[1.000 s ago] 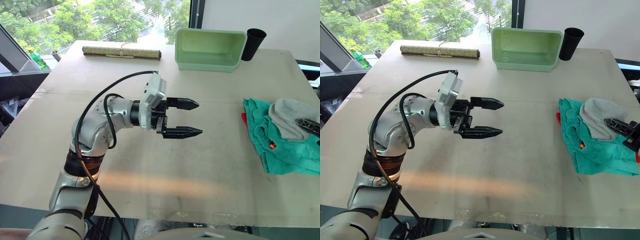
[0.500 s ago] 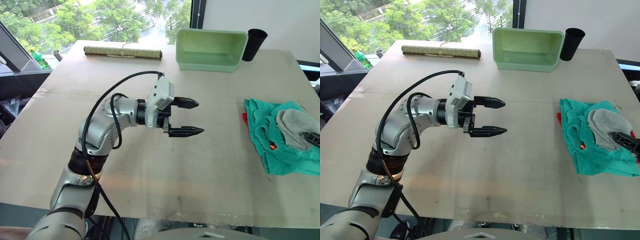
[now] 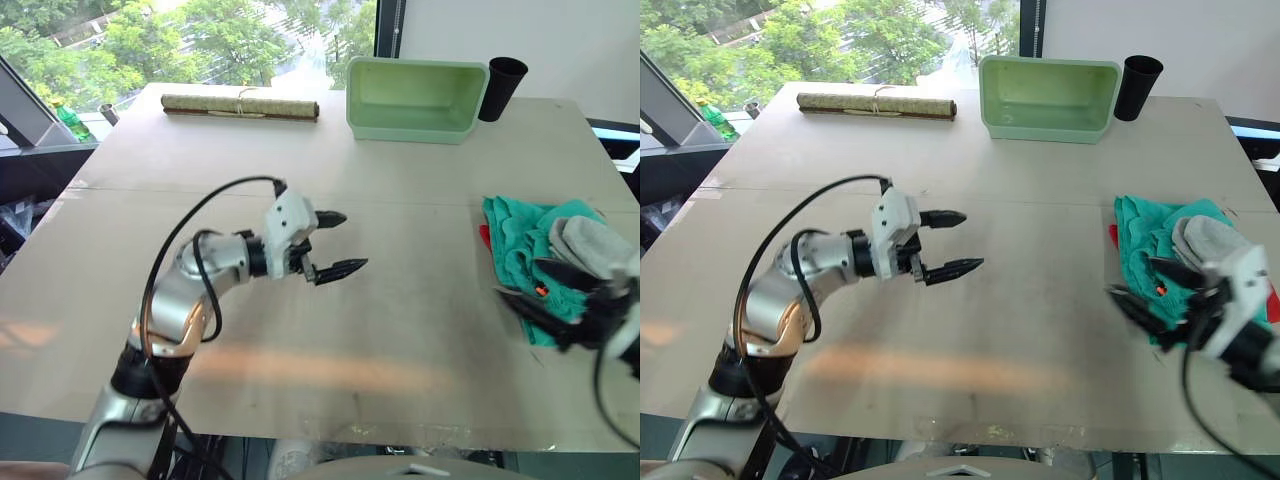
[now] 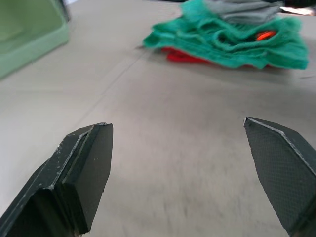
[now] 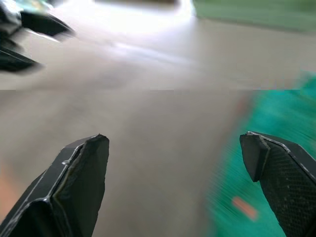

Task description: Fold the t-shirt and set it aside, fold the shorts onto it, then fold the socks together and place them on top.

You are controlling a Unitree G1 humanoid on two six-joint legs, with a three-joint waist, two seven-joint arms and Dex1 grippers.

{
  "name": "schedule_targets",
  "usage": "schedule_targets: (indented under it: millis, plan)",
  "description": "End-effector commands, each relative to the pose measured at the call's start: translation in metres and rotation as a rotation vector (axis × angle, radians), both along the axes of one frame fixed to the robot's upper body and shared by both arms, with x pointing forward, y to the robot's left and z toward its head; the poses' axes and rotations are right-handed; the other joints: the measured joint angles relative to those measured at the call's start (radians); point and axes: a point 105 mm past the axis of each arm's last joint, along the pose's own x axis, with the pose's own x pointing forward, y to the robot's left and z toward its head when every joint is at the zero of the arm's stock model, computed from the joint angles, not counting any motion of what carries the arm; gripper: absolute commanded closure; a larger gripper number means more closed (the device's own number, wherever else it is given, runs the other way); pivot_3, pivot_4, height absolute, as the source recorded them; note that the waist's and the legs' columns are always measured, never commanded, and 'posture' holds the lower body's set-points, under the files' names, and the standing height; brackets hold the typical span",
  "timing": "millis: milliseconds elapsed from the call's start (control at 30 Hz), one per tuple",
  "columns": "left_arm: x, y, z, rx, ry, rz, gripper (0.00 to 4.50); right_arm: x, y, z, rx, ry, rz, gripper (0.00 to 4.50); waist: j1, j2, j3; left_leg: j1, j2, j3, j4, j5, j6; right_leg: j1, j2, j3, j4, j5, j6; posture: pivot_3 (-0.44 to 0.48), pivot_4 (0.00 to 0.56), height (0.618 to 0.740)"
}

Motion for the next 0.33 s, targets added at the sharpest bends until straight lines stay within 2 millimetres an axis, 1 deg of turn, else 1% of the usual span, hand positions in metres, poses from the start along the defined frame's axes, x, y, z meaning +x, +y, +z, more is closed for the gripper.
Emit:
schedule_targets:
  millis: [33, 100, 267, 333]
  plan:
    - [-0.017, 0.016, -0.017, -0.004, -0.02, 0.072, 0.0, 0.006, 0.022, -0.02, 0.001, -0.063, 0.03, 0.04, 0.001, -0.001, 0.0, 0.0, 0.0, 0.0, 0.0, 0.0, 0.0, 0.0, 0.0, 0.0, 0.0, 0.0, 0.0, 0.0, 0.15, 0.735]
    - [-0.027, 0.024, -0.033, -0.009, 0.016, 0.122, 0.0, 0.011, 0.027, -0.039, -0.033, -0.072, 0.043, 0.04, 0.002, -0.002, -0.001, 0.0, 0.0, 0.001, 0.0, 0.0, 0.0, 0.0, -0.001, 0.0, -0.001, 0.0, -0.001, 0.0, 0.15, 0.735]
    - [-0.041, 0.033, -0.056, 0.008, 0.054, 0.179, 0.0, 0.017, 0.028, -0.075, -0.105, -0.084, 0.093, 0.04, 0.01, -0.001, -0.001, 0.001, -0.001, 0.002, 0.001, 0.0, 0.001, 0.0, -0.003, -0.001, 0.0, 0.0, -0.001, 0.0, 0.15, 0.735]
    - [-0.047, 0.034, -0.061, 0.005, 0.067, 0.179, 0.0, 0.018, 0.028, -0.084, -0.123, -0.085, 0.111, 0.04, 0.01, -0.001, -0.001, 0.002, -0.001, 0.002, 0.001, -0.001, 0.002, 0.001, -0.003, -0.001, 0.0, 0.0, -0.001, 0.0, 0.15, 0.735]
